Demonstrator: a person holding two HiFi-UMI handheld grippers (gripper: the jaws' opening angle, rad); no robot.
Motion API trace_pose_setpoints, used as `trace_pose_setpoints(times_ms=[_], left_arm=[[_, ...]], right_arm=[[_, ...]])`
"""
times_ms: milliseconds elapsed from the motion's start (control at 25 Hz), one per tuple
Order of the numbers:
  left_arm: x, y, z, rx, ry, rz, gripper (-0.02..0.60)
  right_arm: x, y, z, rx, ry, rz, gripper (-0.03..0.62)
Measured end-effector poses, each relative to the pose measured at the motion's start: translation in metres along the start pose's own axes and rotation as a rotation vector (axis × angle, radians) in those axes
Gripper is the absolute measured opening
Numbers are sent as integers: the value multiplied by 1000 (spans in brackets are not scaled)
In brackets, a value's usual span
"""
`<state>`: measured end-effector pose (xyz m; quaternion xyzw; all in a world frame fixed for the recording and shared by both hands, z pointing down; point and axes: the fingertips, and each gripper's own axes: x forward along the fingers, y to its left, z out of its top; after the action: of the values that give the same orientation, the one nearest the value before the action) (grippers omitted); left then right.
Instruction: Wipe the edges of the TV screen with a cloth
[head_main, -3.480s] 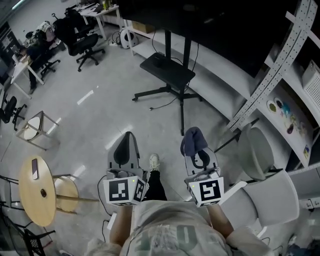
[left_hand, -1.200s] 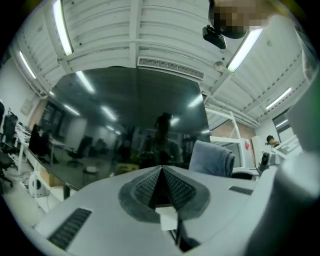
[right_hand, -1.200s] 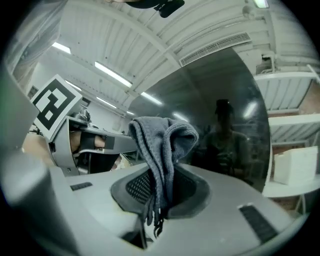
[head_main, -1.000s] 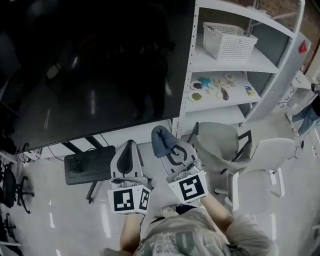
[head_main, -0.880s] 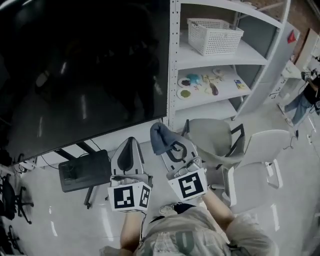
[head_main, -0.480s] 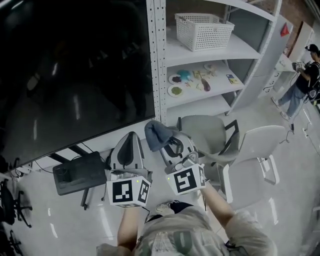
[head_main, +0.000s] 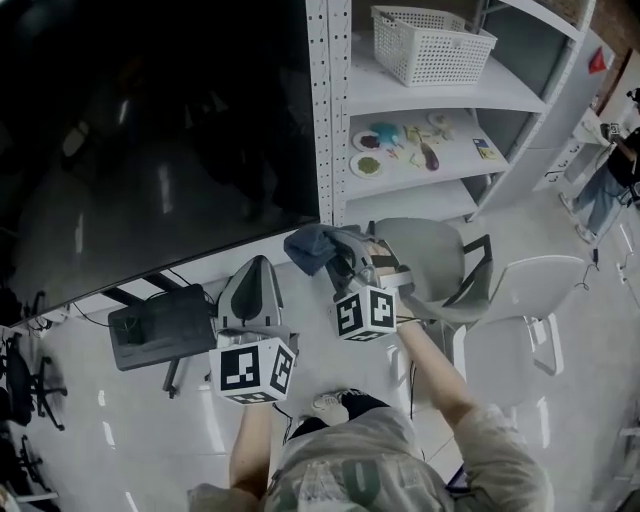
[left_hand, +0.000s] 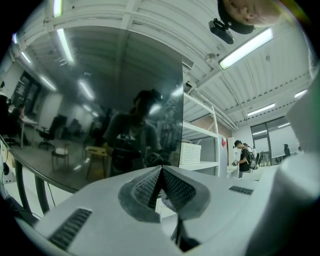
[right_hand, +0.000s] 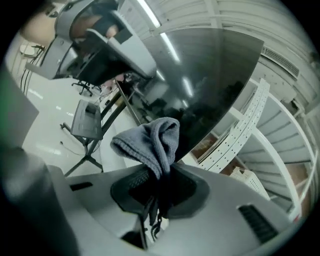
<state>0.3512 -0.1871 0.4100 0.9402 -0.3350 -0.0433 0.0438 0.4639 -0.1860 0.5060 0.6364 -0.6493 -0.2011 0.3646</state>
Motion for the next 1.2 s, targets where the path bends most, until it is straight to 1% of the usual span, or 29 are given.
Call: trace_pose_setpoints(times_ms=[80,160,360,480,600,720,880,1200], left_arm=[[5,0,-6,0,13,-1,14],[9,1,-11,-6,25,-1,14],[20,2,-20,-22,34,-2,14],[24,0,-21,-27,32,-7,14],[25,-2,-21,-30,32,-13,14],[26,-4,-19,-28,29,-17,14],[26,-3,-17,-37,23,-7,14],[27,0,-6,-35,6,0,14]], right_arm=[[11,3,-11,-23,13,8,64],[19,5,-16,-19,16,10,64],[28,-2,-19,-2,10,-10,64],[30,-6,-18,-10,7,-13,64],[30,-7,-16,-17,10,-11,64],[30,-10,-16,3,14,-6,64],[30,-11,-16,3,23,-7,64],[29,-35,-3,25,18,-59,64]])
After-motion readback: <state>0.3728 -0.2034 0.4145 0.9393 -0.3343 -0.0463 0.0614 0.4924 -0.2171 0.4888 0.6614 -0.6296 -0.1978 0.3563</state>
